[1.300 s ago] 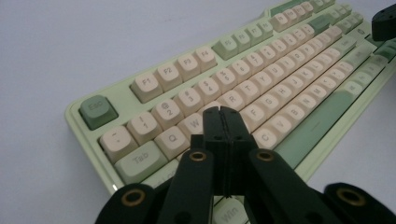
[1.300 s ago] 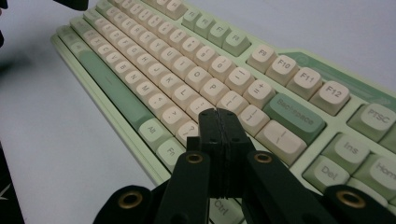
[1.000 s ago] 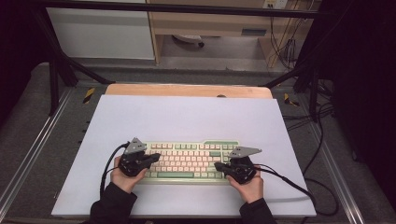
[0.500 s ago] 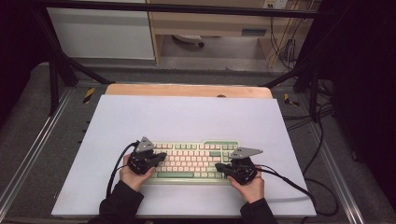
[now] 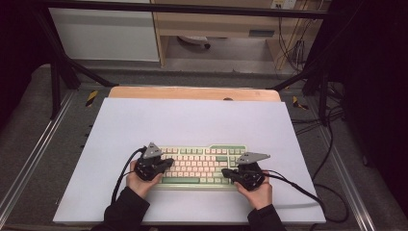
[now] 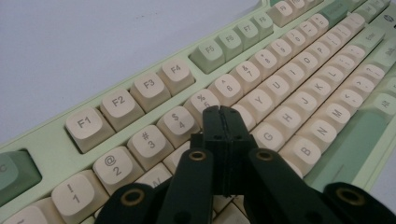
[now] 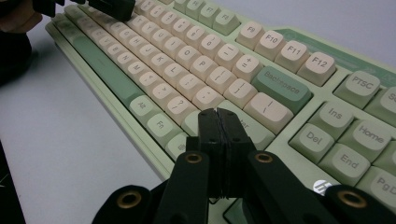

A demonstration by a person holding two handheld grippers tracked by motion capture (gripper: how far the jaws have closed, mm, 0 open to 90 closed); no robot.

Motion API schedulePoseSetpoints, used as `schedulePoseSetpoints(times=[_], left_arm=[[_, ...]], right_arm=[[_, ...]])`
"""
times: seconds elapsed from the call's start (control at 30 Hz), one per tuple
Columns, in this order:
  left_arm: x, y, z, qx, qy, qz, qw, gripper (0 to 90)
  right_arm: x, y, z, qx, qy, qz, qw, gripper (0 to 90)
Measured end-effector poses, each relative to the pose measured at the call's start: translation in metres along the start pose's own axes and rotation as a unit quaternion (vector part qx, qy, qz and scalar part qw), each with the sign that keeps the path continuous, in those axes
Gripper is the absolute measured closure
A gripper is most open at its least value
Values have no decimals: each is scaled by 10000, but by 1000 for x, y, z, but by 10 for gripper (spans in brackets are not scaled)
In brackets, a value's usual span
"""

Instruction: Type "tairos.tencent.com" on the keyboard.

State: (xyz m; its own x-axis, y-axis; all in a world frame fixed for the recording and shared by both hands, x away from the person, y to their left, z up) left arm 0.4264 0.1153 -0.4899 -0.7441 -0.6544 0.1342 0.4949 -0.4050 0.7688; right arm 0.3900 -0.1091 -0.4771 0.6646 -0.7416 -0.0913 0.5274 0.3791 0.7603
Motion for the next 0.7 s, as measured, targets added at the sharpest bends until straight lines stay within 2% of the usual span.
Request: schedulePoseSetpoints(times=[0.3, 0.7], left_arm=[[3, -2, 14, 106, -87, 36, 9999, 900], [-3, -8, 38, 182, -5, 98, 9998, 900]], right_arm=[[0, -2, 0, -26, -8, 69, 10000, 900], [-1, 0, 2, 11, 17, -25, 10000, 900]])
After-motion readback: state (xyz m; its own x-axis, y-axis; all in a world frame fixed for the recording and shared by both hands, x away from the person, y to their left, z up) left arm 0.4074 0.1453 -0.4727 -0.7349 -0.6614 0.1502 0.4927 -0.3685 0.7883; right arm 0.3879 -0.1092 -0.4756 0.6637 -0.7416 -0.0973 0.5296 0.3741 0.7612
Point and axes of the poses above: each handheld gripper's, and its own axes: z roughly backward along the jaws, y roughly out of its top, x roughly to its right, the point moved 9 cm from there along -z, roughly forward along the jaws, and after that the axes turned 6 degrees about -y, right-handed, at the moved point
